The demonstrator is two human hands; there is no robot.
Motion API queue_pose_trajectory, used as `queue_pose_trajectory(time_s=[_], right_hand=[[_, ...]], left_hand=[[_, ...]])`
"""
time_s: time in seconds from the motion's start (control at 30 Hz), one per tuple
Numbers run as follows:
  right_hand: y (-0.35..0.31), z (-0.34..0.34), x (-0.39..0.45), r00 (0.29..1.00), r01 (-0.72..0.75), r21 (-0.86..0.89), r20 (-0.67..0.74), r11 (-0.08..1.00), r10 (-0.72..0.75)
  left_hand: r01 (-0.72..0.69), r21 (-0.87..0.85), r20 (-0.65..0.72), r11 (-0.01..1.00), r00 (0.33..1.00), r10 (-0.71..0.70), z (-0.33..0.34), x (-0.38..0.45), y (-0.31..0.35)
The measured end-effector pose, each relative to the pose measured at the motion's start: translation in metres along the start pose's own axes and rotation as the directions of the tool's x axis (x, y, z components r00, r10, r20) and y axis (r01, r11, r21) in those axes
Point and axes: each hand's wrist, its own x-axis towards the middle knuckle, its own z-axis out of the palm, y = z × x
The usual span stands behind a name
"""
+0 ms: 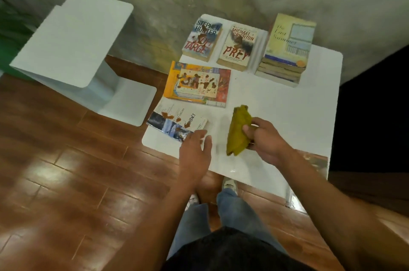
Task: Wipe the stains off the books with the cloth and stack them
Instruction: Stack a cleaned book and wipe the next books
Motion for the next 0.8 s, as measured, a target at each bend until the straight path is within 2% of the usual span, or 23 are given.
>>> queue_pose_trajectory(time_s=[0.07,0.13,0.17,0.23,0.43,0.57,0.67,0.73,0.8], right_hand=[[-0.001,0.004,-0.015,0.997,0.027,0.2,0.066,0.979,-0.041],[0.0,0.008,-0.025,0.992,0.079,0.291,0.073,0.953,-0.105],[0.002,0.011,-0.031,0.989,0.111,0.315,0.056,0.943,-0.135],[0.005,0.015,-0.042,0.983,0.167,0.343,0.011,0.924,-0.182],[0.005,0.027,-0.074,0.977,0.21,0.479,-0.081,0.852,-0.195],[0.003,0.039,-0.087,0.977,0.211,0.449,-0.109,0.868,-0.181],[-0.001,0.052,-0.098,0.972,0.228,0.463,-0.062,0.857,-0.225],[-0.003,0.061,-0.102,0.96,0.27,0.396,-0.046,0.878,-0.275],[-0.002,0.066,-0.101,0.948,0.318,0.337,-0.089,0.886,-0.306]], left_hand=[[0.099,-0.212,0.18,0.972,0.982,-0.06,-0.006,0.007,0.021],[0.286,-0.443,0.385,0.85,0.917,-0.108,-0.012,0.01,0.042],[0.335,-0.497,0.443,0.8,0.891,-0.098,-0.016,0.009,0.05],[0.354,-0.534,0.495,0.768,0.867,-0.056,-0.022,0.006,0.061],[0.299,-0.587,0.501,0.753,0.864,0.047,-0.037,-0.004,0.062],[0.264,-0.617,0.441,0.741,0.896,0.047,-0.05,-0.005,0.059],[0.221,-0.626,0.398,0.748,0.915,0.063,-0.063,-0.003,0.052],[0.211,-0.646,0.391,0.734,0.917,0.08,-0.072,0.0,0.048],[0.229,-0.662,0.42,0.713,0.902,0.101,-0.078,0.003,0.048]])
